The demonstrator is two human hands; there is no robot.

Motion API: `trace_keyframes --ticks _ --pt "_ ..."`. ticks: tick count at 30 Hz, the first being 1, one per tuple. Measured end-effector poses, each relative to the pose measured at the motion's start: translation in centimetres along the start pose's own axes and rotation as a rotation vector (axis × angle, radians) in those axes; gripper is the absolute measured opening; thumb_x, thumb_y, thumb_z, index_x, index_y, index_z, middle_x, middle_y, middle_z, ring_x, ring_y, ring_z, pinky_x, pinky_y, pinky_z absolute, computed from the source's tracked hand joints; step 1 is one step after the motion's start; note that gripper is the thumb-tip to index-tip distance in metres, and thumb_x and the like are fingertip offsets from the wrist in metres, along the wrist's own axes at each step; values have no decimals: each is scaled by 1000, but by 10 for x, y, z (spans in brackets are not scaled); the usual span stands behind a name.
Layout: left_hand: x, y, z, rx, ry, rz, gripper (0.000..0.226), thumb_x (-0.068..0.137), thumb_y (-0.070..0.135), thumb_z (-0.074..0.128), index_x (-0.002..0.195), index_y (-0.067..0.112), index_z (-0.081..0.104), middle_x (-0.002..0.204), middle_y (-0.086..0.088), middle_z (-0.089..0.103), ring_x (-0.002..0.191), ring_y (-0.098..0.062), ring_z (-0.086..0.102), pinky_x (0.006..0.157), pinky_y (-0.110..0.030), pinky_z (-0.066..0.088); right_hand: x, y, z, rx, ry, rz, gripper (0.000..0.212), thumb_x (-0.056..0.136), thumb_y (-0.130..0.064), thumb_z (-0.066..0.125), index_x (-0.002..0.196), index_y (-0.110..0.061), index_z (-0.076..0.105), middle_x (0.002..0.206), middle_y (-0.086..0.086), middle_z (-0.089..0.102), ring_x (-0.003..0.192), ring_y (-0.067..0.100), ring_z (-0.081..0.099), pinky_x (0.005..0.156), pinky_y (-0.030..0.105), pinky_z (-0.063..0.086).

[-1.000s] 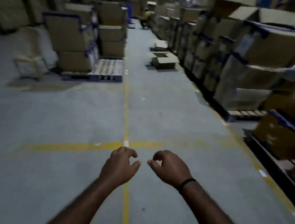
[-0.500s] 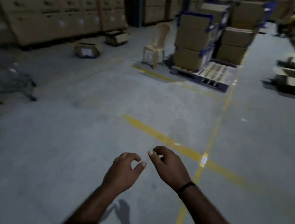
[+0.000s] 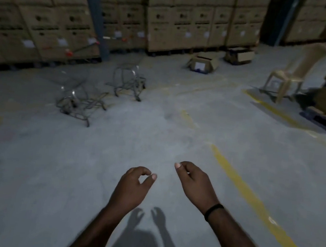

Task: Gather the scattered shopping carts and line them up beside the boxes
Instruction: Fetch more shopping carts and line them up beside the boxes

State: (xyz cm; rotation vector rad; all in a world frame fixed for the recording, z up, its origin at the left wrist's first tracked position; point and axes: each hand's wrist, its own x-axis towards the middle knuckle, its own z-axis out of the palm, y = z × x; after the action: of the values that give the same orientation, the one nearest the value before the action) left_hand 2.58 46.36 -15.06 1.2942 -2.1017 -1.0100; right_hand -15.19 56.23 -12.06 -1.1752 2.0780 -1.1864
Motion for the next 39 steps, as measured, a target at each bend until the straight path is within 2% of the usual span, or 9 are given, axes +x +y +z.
trace_keyframes --ticks 6,12,19,24,27,32,34,37,39 --pt "37 -20 -27 -11 112 -81 20 93 48 64 98 30 68 111 16 64 97 10 52 78 -14 38 65 -19 39 62 -129 -54 27 99 -54 50 90 -33 66 93 -14 69 93 2 62 80 23 45" --pt "123 -57 -56 -51 184 -128 23 94 50 63 102 30 68 113 17 63 103 2 54 84 -22 40 158 -48 92 43 -210 -95 28 100 -53 49 88 -34 64 82 -16 65 84 -1 60 75 20 43" --pt "259 -107 -112 -74 188 -125 23 94 49 63 102 28 68 112 17 63 102 1 54 89 -24 43 288 -90 171 36 -230 -101 36 99 -54 49 94 -25 68 87 -14 69 87 -3 60 72 11 40" --pt "355 -128 -160 -24 203 -68 19 93 44 67 97 26 69 106 13 66 97 -3 56 85 -21 40 370 -126 216 49 -233 -96 33 100 -54 48 98 -29 69 96 -18 69 94 -6 59 76 12 41" --pt "403 -134 -172 -44 197 -59 19 93 43 67 97 25 69 104 13 66 93 0 54 84 -20 39 413 -132 236 39 -248 -98 34 99 -55 48 101 -29 70 98 -15 69 95 -6 60 78 14 42" --pt "496 -153 -174 -46 150 -136 18 94 45 65 96 28 68 108 12 65 100 -8 57 89 -27 43 503 -127 263 38 -244 -90 36 99 -55 48 100 -26 70 95 -12 71 92 -3 62 78 15 45" --pt "541 -162 -172 -12 142 -144 16 93 46 64 94 30 67 109 14 64 100 -7 57 89 -27 43 549 -123 275 41 -234 -81 34 99 -54 49 92 -27 69 88 -15 69 86 -5 61 75 15 44" --pt "613 -177 -171 40 125 -115 15 95 46 62 93 31 65 107 15 65 99 -6 56 88 -26 43 625 -120 295 46 -238 -72 39 101 -50 49 67 -31 52 62 -17 55 65 -1 52 66 20 40" --pt "664 -184 -175 62 123 -91 25 94 56 59 93 31 64 106 14 66 100 -7 58 89 -29 46 678 -124 307 20 -271 -71 42 101 -48 48 61 -35 49 59 -19 54 63 0 50 65 21 38"
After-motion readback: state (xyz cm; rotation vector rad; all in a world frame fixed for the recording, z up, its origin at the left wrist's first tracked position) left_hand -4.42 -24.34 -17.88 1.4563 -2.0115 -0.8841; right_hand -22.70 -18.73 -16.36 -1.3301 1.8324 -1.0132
